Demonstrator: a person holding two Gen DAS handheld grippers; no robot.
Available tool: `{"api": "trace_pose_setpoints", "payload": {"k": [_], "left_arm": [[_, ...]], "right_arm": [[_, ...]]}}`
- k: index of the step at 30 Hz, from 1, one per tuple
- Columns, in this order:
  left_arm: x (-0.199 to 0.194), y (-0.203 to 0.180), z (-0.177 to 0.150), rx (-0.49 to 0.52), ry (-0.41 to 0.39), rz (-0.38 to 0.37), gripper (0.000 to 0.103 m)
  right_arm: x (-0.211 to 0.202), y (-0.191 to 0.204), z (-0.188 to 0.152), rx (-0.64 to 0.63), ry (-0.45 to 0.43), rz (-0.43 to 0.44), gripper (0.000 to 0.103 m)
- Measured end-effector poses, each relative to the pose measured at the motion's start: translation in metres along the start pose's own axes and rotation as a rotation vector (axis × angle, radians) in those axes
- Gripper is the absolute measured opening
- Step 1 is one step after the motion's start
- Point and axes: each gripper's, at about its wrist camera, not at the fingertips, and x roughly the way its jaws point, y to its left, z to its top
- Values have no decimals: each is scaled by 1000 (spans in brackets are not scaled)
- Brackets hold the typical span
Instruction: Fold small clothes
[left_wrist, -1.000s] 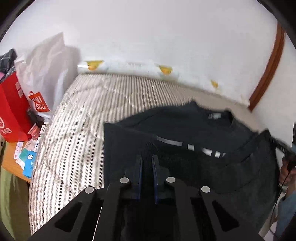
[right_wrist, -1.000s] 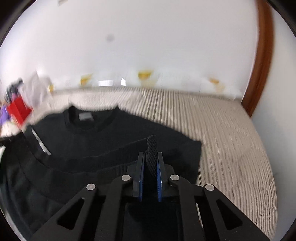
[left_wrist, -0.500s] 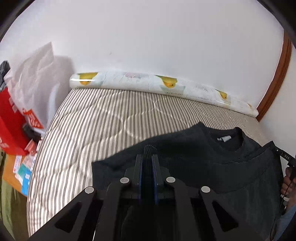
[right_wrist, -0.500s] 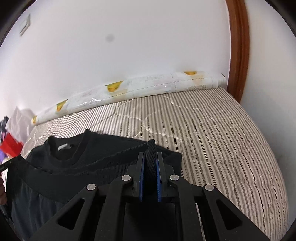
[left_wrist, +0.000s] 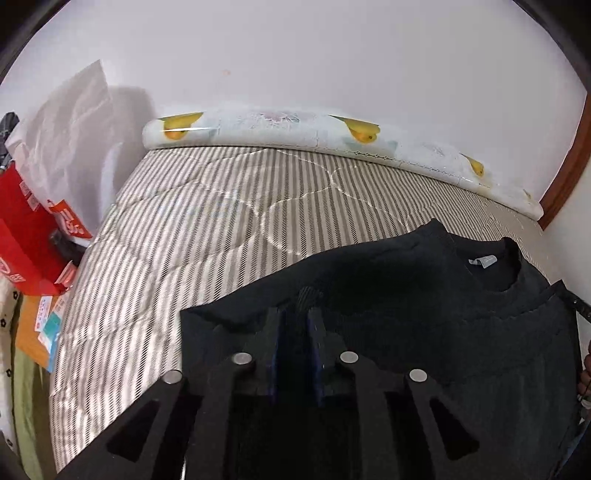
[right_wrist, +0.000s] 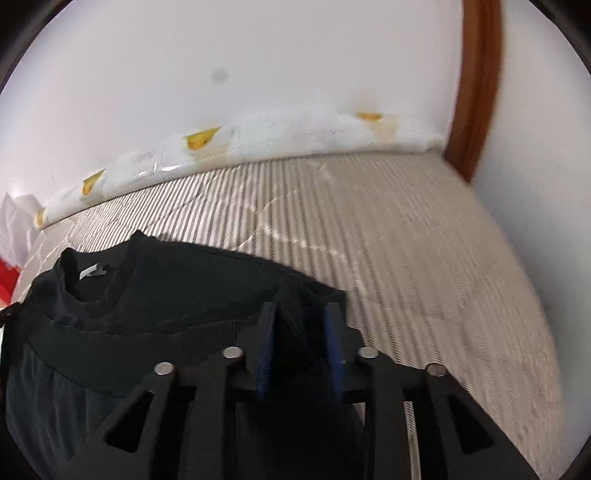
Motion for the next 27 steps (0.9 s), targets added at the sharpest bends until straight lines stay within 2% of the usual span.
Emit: {"api": "trace_pose_setpoints", "payload": {"k": [4, 6, 8, 10, 12, 14, 17, 20, 27], "left_arm": [[-23, 7, -12, -12, -13, 1, 28], [-36, 10, -19, -17, -20, 9, 31], [-50, 15, -32, -19, -20, 16, 41], [-67, 23, -49, -44, -34, -2, 43], [-80, 31, -65, -67, -31, -22, 45], [-93, 41, -86, -97, -28, -40, 53], [-109, 53, -122, -116, -18, -53, 54], [-122, 58, -150, -118, -22, -29, 54], [-144, 66, -195, -144, -60, -61, 52]], "right_arm": [[-36, 19, -9, -46, -46, -39, 33], [-55, 34, -17, -56, -67, -3, 38], [-68, 53, -25, -79, -76, 32, 42], [-79, 77, -38, -108, -86, 61, 46], [-84, 98, -51, -126, -80, 99, 46], [-85, 122, -67, -138, -62, 148, 46], [-87, 154, -91, -181, -53, 162, 46], [-86, 176, -110, -204, -41, 168, 46], [-85, 195, -138, -228, -13, 140, 46]]}}
